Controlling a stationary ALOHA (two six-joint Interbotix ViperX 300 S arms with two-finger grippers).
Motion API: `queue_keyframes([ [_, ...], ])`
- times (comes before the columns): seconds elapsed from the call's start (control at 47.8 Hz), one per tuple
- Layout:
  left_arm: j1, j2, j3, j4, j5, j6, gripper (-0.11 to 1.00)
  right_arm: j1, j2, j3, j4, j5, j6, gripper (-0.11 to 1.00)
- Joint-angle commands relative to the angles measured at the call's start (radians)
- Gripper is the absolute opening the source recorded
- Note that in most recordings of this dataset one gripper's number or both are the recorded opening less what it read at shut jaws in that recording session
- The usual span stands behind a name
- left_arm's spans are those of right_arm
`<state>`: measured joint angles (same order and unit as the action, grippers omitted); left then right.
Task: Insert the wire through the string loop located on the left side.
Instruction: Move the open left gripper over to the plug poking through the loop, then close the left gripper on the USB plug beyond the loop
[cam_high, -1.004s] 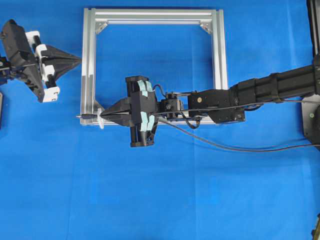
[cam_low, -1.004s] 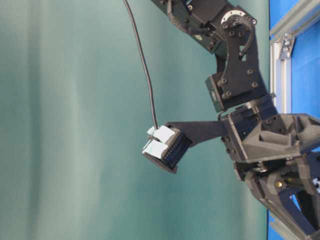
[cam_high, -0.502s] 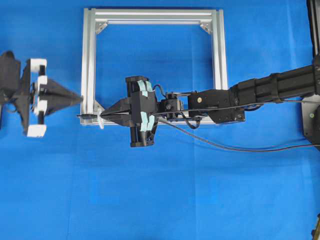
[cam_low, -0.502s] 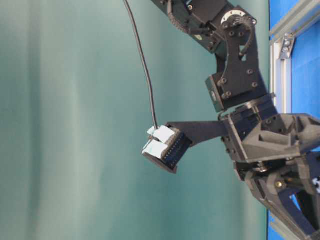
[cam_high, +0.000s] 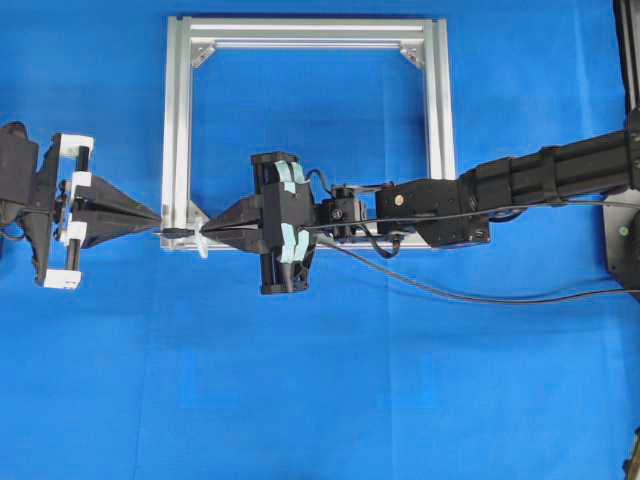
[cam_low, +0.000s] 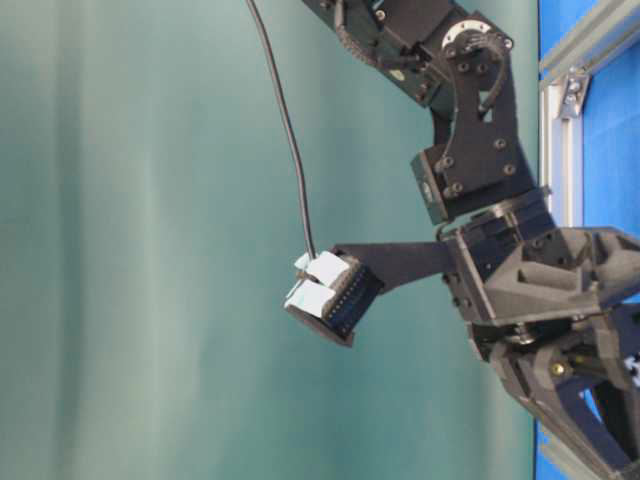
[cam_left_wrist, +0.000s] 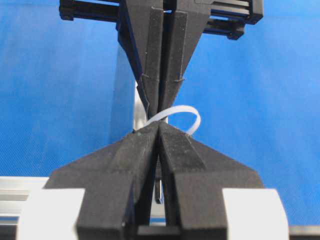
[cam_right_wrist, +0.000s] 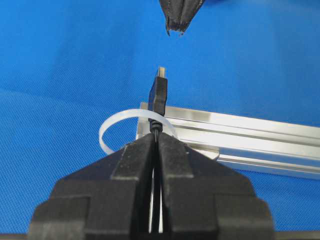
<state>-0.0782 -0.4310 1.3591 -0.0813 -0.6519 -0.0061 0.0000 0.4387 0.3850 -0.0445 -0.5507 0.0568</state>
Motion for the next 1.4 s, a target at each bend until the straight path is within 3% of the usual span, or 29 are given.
queue_keyframes([
  [0.0, -0.003, -0.006, -0.011, 0.003, -0.006, -0.002, 0.00, 0.003, -0.023, -0.017, 0.003, -0.003, 0.002, 0.00],
  [0.063, -0.003, -0.006, -0.009, 0.003, -0.005, -0.009, 0.02, 0.003, -0.021, -0.017, 0.003, -0.003, 0.002, 0.00],
  [0.125, -0.003, -0.006, -0.011, 0.003, -0.003, -0.012, 0.12, 0.003, -0.021, -0.017, 0.003, -0.003, 0.003, 0.00],
  [0.335, -0.008, -0.008, -0.023, 0.003, 0.035, -0.014, 0.74, 0.003, -0.023, -0.015, 0.003, -0.003, 0.003, 0.00],
  [0.418, -0.008, -0.009, -0.034, 0.003, 0.063, -0.014, 0.89, 0.003, -0.021, -0.017, 0.003, -0.005, 0.002, 0.00],
  [0.795, -0.009, 0.158, -0.087, 0.003, 0.097, -0.014, 0.88, 0.003, -0.021, -0.018, 0.005, -0.005, 0.003, 0.00],
  [1.004, -0.009, 0.261, -0.101, 0.003, 0.048, -0.014, 0.87, 0.003, -0.021, -0.018, 0.005, -0.003, 0.002, 0.00],
  [1.38, -0.008, 0.262, -0.092, 0.003, 0.015, -0.012, 0.87, 0.003, -0.021, -0.020, 0.005, -0.003, 0.002, 0.00],
])
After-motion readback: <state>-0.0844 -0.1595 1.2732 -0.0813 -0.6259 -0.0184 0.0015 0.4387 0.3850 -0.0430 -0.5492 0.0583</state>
